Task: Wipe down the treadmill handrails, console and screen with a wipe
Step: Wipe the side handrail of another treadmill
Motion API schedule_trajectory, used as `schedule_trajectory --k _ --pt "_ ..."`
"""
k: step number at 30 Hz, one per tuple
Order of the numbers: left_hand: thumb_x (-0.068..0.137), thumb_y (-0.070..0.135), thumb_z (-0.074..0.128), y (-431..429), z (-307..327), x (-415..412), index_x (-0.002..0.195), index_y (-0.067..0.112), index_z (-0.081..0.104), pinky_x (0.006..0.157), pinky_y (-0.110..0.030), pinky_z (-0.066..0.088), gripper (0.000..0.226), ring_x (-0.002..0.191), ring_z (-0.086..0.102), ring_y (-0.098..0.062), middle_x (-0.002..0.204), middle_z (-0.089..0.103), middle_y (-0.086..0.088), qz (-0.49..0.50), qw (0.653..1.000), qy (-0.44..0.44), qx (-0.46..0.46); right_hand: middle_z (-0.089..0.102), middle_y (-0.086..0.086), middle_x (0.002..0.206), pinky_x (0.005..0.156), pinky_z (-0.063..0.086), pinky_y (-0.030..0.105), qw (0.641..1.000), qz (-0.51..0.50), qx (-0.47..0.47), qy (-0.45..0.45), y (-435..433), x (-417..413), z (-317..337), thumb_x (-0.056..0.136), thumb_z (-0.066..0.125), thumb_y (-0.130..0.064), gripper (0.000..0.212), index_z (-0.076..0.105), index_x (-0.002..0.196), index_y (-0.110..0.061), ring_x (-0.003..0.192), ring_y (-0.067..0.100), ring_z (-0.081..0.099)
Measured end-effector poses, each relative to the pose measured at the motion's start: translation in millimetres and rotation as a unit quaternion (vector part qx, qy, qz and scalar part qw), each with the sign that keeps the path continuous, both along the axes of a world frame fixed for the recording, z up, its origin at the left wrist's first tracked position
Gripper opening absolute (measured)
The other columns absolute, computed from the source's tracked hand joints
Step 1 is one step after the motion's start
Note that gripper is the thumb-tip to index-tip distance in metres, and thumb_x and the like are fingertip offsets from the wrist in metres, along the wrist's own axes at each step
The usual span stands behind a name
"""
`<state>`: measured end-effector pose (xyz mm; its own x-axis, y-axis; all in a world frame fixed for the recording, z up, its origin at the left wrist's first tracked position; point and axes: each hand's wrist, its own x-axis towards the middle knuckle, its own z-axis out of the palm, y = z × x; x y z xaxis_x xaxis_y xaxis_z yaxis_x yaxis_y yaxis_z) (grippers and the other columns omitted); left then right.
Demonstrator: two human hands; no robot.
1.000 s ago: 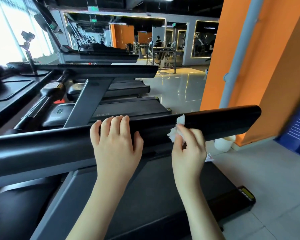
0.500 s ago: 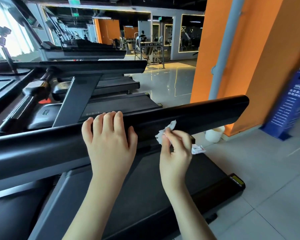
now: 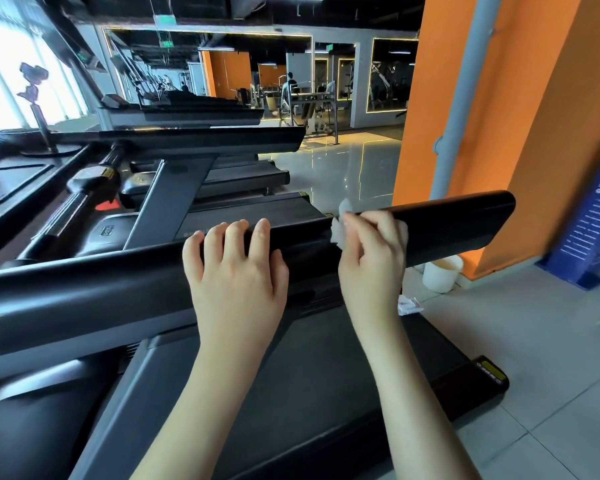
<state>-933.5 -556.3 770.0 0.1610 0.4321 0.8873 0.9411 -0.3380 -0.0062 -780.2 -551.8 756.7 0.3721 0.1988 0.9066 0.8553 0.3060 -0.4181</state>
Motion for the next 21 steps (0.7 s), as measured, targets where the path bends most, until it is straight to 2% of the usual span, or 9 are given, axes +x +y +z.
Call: schedule_trajectory --k 2,5,9,11,14,18,21 --pt "0.091 0.026 0.045 0.1 -0.5 0.6 0.113 0.007 0.066 0.097 -0.05 0.034 0.036 0.099 0.059 -0.037 0.106 0.066 -0.013 0.0 1.0 -0.003 0.007 0.063 0.008 0.081 0.065 0.048 0.041 0.999 -0.03 -0.011 0.019 6.4 13.1 10.3 0.089 0.043 -0.011 0.032 0.075 0.091 -0.006 0.075 0.033 0.051" --pt "0.09 0.024 0.045 -0.1 -0.6 2.9 0.111 0.006 0.067 0.097 -0.051 0.035 0.035 0.099 0.059 -0.037 0.105 0.067 -0.013 0.007 1.0 -0.013 0.007 0.064 0.008 0.085 0.068 0.048 0.041 0.998 -0.049 -0.02 0.04 4.4 15.1 7.9 0.087 0.042 -0.011 0.034 0.075 0.095 -0.006 0.079 0.033 0.051" --pt "0.088 0.022 0.046 -2.4 0.8 9.0 0.107 0.005 0.068 0.095 -0.053 0.038 0.034 0.096 0.059 -0.038 0.102 0.067 -0.013 0.018 0.999 -0.033 0.005 0.063 0.006 0.095 0.073 0.045 0.035 0.999 0.006 -0.037 -0.019 -7.3 4.3 -6.2 0.085 0.04 -0.006 0.039 0.072 0.107 -0.007 0.087 0.024 0.045" --pt "0.088 0.023 0.047 -2.5 2.0 11.3 0.106 0.005 0.068 0.095 -0.054 0.038 0.033 0.097 0.059 -0.038 0.102 0.068 -0.013 0.028 0.999 -0.04 0.001 0.064 0.005 0.092 0.071 0.047 0.036 0.998 0.021 -0.039 -0.044 -2.9 14.4 1.0 0.084 0.038 -0.005 0.042 0.073 0.106 -0.009 0.085 0.026 0.048" --pt "0.088 0.025 0.047 -4.0 2.3 14.9 0.105 0.005 0.068 0.098 -0.055 0.036 0.033 0.1 0.059 -0.038 0.103 0.068 -0.013 0.044 0.998 -0.048 -0.012 0.064 0.004 0.086 0.067 0.046 0.036 0.998 0.002 -0.053 -0.025 6.8 38.1 12.3 0.082 0.034 -0.007 0.046 0.075 0.102 -0.011 0.082 0.024 0.044" --pt "0.089 0.025 0.049 -6.4 4.2 21.4 0.101 0.004 0.067 0.1 -0.055 0.033 0.031 0.1 0.059 -0.039 0.101 0.067 -0.013 0.057 0.996 -0.068 -0.018 0.063 0.003 0.086 0.068 0.044 0.034 0.999 0.011 -0.045 -0.008 -2.6 38.3 3.1 0.083 0.037 -0.006 0.041 0.074 0.099 -0.01 0.083 0.021 0.041" --pt "0.089 0.026 0.048 -7.9 4.8 23.7 0.103 0.003 0.066 0.102 -0.053 0.03 0.032 0.102 0.057 -0.039 0.102 0.066 -0.014 0.062 0.995 -0.07 -0.026 0.065 0.004 0.086 0.071 0.045 0.033 0.997 0.053 -0.028 -0.046 -8.7 35.1 -1.8 0.089 0.043 -0.006 0.032 0.074 0.098 -0.006 0.082 0.022 0.045"
